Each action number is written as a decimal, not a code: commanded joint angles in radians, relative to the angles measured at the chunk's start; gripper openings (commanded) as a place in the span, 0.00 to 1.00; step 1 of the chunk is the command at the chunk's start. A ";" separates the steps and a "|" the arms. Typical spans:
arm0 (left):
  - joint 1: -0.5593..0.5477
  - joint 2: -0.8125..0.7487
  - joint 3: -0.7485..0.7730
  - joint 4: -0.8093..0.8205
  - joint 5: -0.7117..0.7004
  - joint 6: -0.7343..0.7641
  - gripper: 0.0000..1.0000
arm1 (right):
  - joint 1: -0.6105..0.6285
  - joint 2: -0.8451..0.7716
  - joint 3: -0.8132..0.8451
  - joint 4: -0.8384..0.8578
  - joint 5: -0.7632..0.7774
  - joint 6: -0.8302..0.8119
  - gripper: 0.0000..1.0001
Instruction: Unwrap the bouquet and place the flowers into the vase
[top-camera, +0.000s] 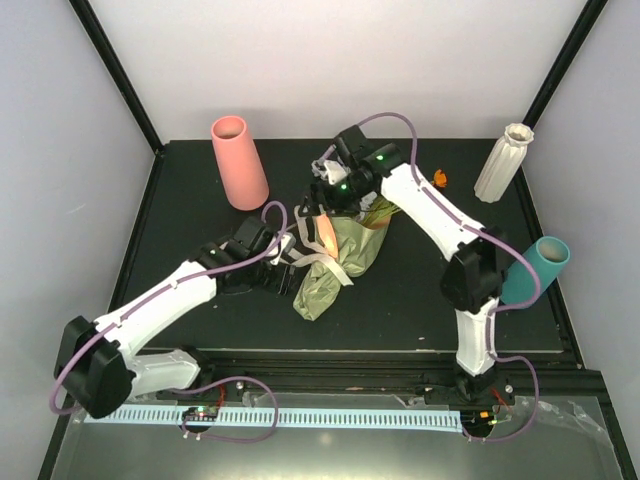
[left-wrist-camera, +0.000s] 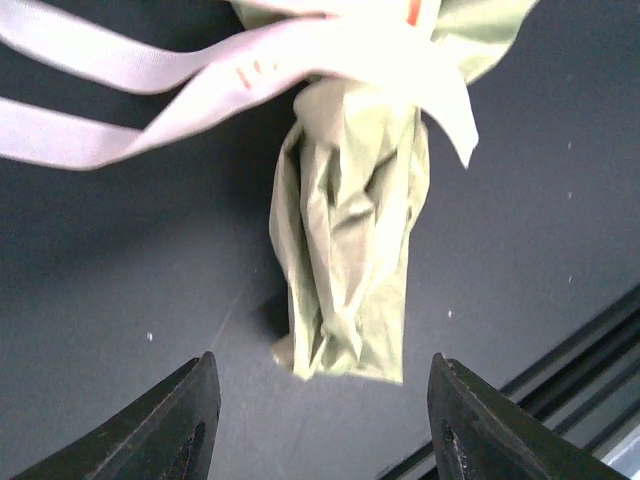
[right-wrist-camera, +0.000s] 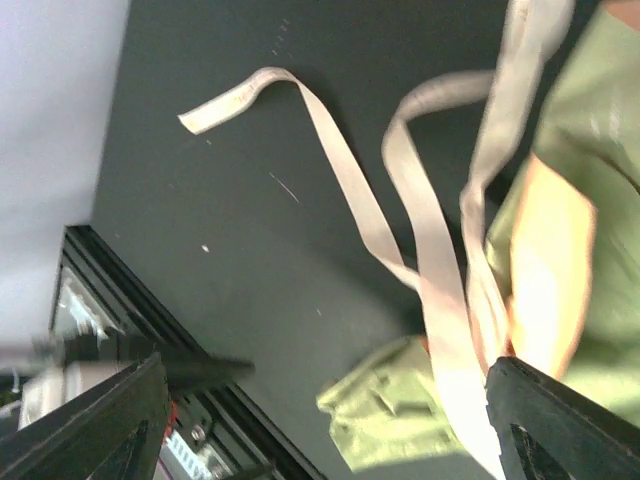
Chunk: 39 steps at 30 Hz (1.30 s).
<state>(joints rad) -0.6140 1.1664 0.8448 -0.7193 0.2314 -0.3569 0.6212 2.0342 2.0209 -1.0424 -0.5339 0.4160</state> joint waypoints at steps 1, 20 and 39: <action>0.025 0.077 0.083 0.109 0.010 -0.058 0.59 | -0.003 -0.130 -0.109 -0.067 0.105 -0.036 0.88; -0.130 0.326 0.290 0.087 0.051 0.197 0.57 | -0.025 -0.503 -0.681 0.062 0.429 -0.089 0.78; -0.152 0.103 0.144 0.035 -0.140 0.105 0.58 | -0.046 -0.437 -1.036 0.530 -0.009 -0.156 0.69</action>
<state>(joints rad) -0.7967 1.3746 1.0325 -0.6693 0.1047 -0.1898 0.5247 1.5734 0.9741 -0.6220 -0.5842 0.2699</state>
